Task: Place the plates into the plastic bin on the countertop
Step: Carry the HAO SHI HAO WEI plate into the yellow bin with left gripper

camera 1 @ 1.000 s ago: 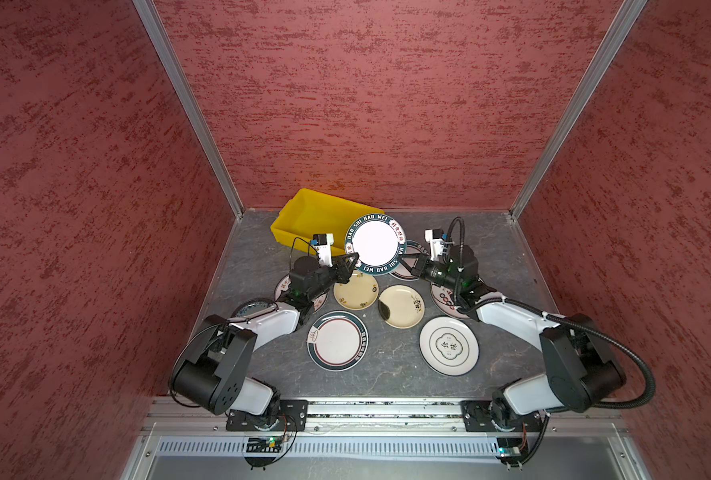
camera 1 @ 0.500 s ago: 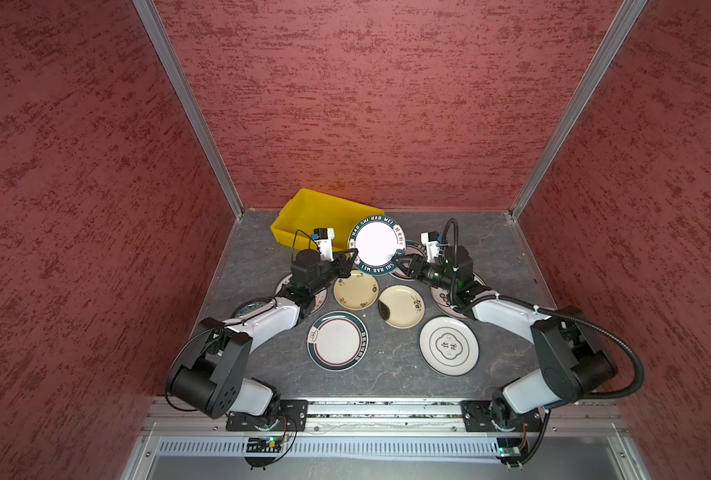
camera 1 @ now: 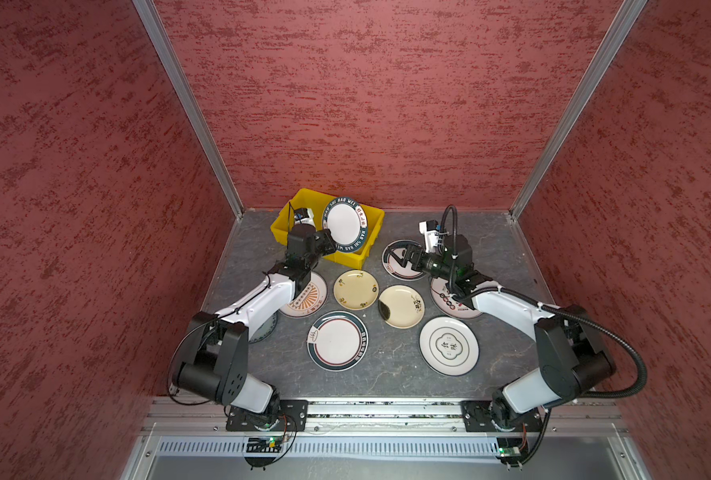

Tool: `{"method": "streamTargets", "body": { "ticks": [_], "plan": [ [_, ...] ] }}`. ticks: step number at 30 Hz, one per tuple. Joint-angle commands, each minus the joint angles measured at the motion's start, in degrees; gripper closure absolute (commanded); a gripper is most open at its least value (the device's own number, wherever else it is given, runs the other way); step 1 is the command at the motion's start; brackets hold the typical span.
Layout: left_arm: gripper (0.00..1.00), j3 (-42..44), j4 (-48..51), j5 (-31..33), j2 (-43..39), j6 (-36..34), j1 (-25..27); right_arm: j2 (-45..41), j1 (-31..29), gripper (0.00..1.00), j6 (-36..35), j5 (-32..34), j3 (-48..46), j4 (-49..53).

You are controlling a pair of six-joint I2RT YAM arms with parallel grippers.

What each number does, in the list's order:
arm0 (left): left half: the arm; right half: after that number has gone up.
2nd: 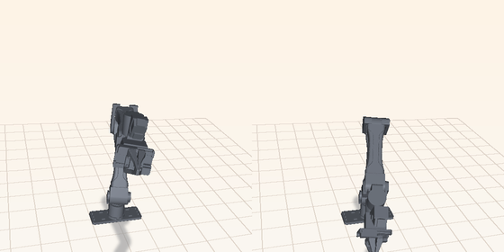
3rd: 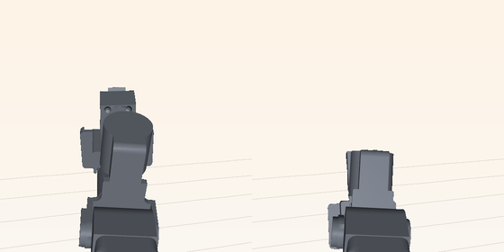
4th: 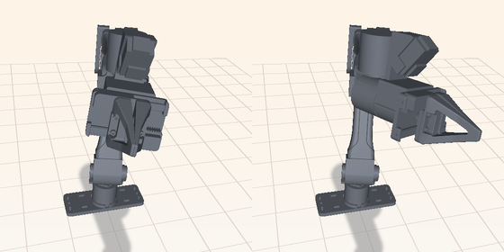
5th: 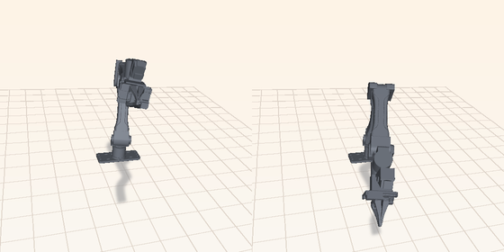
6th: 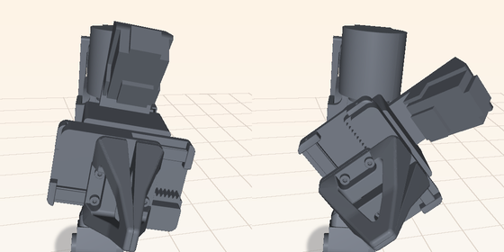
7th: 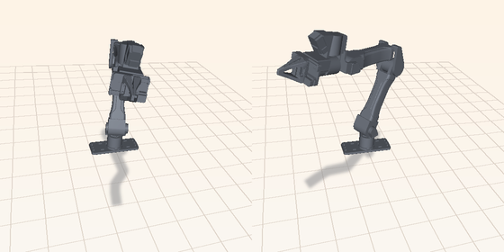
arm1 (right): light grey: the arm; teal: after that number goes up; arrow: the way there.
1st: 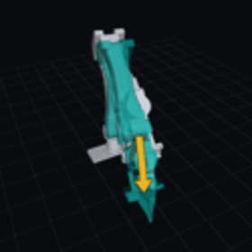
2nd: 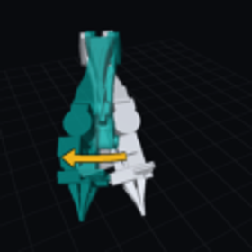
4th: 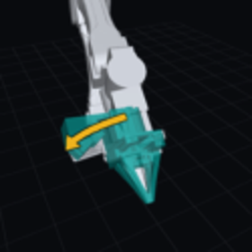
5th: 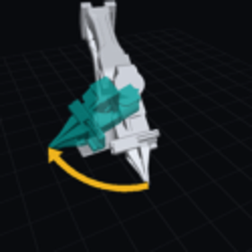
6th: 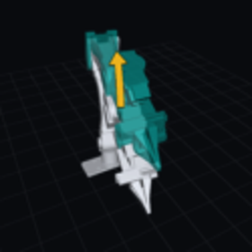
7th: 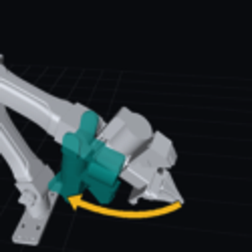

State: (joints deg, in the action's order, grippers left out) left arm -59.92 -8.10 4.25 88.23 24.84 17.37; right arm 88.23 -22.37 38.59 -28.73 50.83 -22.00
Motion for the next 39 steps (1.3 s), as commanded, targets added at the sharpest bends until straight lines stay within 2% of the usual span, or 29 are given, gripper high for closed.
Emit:
{"method": "streamTargets", "body": {
  "ticks": [1, 5, 10, 13, 21, 30, 31, 35, 39],
  "plan": [
    [1.0, -8.7, 8.4, 6.1, 5.3, -5.9, -0.3, -2.9, 1.4, 0.01, -3.3, 2.4, -0.6, 2.4],
    [1.0, -19.3, 16.4, 9.4, 14.0, -7.2, -1.3, -3.6, 2.2, 0.01, -4.8, 4.2, -0.9, 5.4],
    [1.0, -31.1, 27.6, 11.1, 24.6, -4.4, -2.5, -4.7, 2.8, 0.01, -8.0, 7.0, -1.3, 9.8],
    [1.0, -33.2, 29.6, 10.0, 27.7, -1.3, -3.7, -7.1, 3.0, 0.01, -8.9, 8.0, -2.3, 10.3],
    [1.0, -36.6, 31.5, 7.2, 32.8, 3.2, -6.9, -5.7, 3.8, 0.01, -9.6, 7.8, -2.4, 11.9],
    [1.0, -44.6, 36.6, 4.8, 40.0, 3.7, -9.3, -5.7, 4.7, 0.01, -9.8, 9.8, -2.0, 15.9],
    [0.97, -45.1, 36.7, 4.6, 40.5, 3.6, -9.4, -5.8, 4.9, 0.01, -9.8, 9.9, -2.1, 16.2],
    [1.0, -47.5, 37.2, 2.4, 42.1, 3.6, -10.0, -6.4, 5.5, 0.01, -9.3, 10.0, -2.7, 16.8],
    [0.73, -49.1, 37.4, 1.0, 43.0, 3.2, -10.2, -6.8, 5.7, 0.01, -8.5, 10.4, -3.5, 16.1]
  ]
}}
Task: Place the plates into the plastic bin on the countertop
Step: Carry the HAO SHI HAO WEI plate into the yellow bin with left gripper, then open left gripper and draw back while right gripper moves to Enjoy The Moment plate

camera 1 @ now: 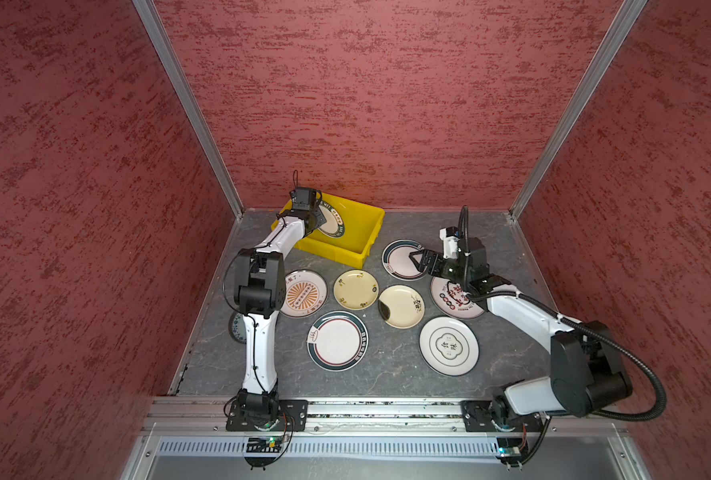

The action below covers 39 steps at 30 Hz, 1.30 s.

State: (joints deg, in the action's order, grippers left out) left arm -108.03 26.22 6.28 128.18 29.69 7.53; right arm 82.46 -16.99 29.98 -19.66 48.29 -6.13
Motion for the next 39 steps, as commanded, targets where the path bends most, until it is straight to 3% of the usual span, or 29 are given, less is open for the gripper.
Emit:
{"method": "streamTargets", "body": {
  "ticks": [1, 4, 10, 20, 30, 39],
  "plan": [
    [0.65, -1.4, 3.4, -1.2, 3.2, -1.8, -0.3, -0.9, 0.4, 0.01, 0.2, 1.0, -0.7, 0.2],
    [0.56, -2.2, 3.9, -1.7, 3.7, -2.9, -0.4, -0.5, 0.5, 0.01, 0.7, 0.9, -0.5, 0.6],
    [0.53, -2.4, 3.2, -4.4, 3.6, -5.4, -0.2, -0.1, 1.7, 0.01, 4.5, 0.3, -2.7, -0.7],
    [0.0, -0.5, 0.5, -3.8, -0.6, -9.9, 1.2, -0.2, 4.0, 0.01, 7.6, 0.0, -4.2, -0.5],
    [0.01, 8.3, -5.2, -0.4, -9.7, -10.0, 2.5, -3.9, 6.3, 0.01, 6.3, 1.5, -3.9, 3.9],
    [0.01, 29.0, -15.5, 0.6, -28.6, -8.0, 4.5, -10.8, 9.6, 0.01, 3.0, 13.6, -3.3, 15.6]
  ]
}}
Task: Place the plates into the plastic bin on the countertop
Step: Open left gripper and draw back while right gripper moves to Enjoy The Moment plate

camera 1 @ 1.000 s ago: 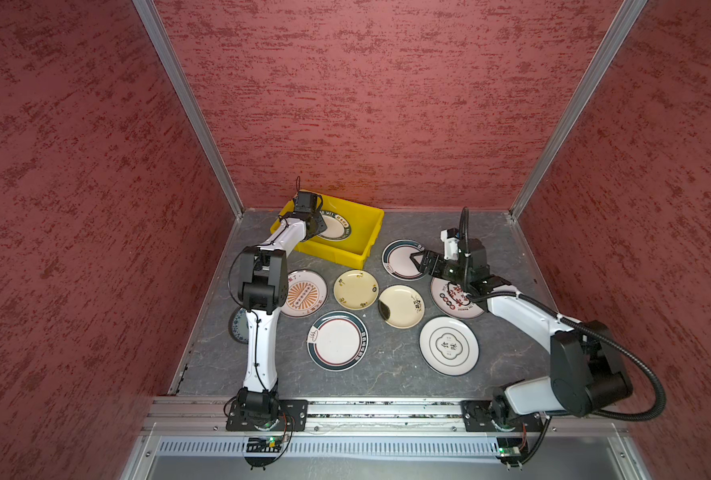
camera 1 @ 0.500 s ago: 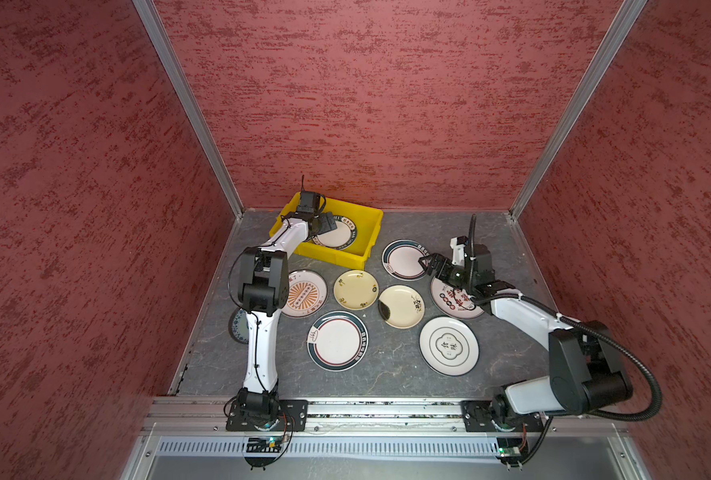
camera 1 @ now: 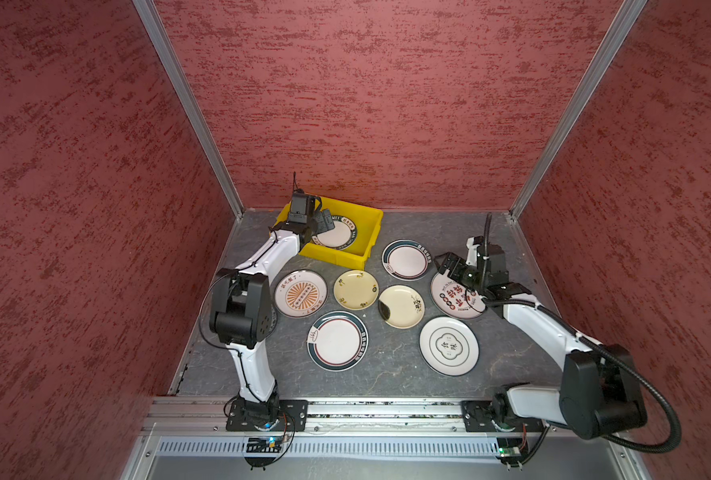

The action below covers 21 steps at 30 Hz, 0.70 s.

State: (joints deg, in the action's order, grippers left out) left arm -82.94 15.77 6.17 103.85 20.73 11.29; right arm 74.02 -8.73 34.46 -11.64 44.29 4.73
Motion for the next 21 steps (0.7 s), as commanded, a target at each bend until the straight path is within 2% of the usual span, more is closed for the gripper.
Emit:
{"method": "streamTargets", "body": {
  "ticks": [1, 7, 15, 17, 19, 21],
  "plan": [
    [0.01, 6.4, -5.9, 0.6, -6.3, 1.4, 1.0, -3.2, 2.0, 0.01, -1.2, 5.8, 0.3, 5.5],
    [0.01, 20.3, -9.4, -0.5, -18.8, 2.8, 2.8, -6.9, 4.7, 0.01, -1.0, 5.5, -1.6, 9.1],
    [0.01, 37.0, -14.7, -5.8, -32.6, 6.4, 4.0, -13.2, 6.0, 0.01, 0.0, 4.3, -7.1, 9.8],
    [0.01, 40.6, -16.9, -7.4, -34.5, 6.7, 4.9, -14.3, 6.3, 0.01, 0.0, 4.9, -8.1, 10.9],
    [0.01, 42.6, -18.0, -9.4, -35.0, 3.8, 6.5, -15.5, 6.8, 0.01, 0.3, 5.0, -9.0, 11.6],
    [0.01, 43.5, -17.1, -7.4, -34.8, 2.6, 8.3, -16.3, 7.2, 0.01, 0.6, 4.7, -9.6, 11.8]
  ]
}}
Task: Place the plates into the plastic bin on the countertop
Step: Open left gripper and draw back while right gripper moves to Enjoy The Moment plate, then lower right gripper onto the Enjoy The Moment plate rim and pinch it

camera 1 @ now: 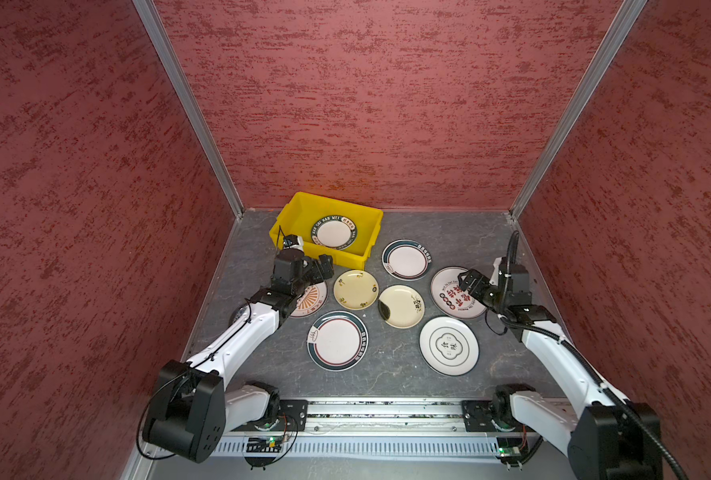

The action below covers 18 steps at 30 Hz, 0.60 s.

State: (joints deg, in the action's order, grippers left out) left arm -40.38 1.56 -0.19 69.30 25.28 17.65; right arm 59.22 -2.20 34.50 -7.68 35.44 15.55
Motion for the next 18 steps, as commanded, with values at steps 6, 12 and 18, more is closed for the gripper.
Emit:
{"method": "streamTargets", "body": {
  "ticks": [6, 12, 18],
  "plan": [
    [0.01, 6.4, -10.7, -2.7, -0.2, -1.5, 2.9, 1.1, 2.3, 0.01, 3.1, -1.0, -2.3, 0.1],
    [0.01, 9.5, -14.4, -3.9, -0.8, -0.6, 3.8, 3.4, 3.9, 0.01, 4.1, -2.7, -4.4, -2.3],
    [0.01, 10.1, -15.6, -6.4, -1.8, 0.6, 3.7, 2.8, 5.9, 0.01, 5.6, -6.1, -6.0, -3.2]
  ]
}}
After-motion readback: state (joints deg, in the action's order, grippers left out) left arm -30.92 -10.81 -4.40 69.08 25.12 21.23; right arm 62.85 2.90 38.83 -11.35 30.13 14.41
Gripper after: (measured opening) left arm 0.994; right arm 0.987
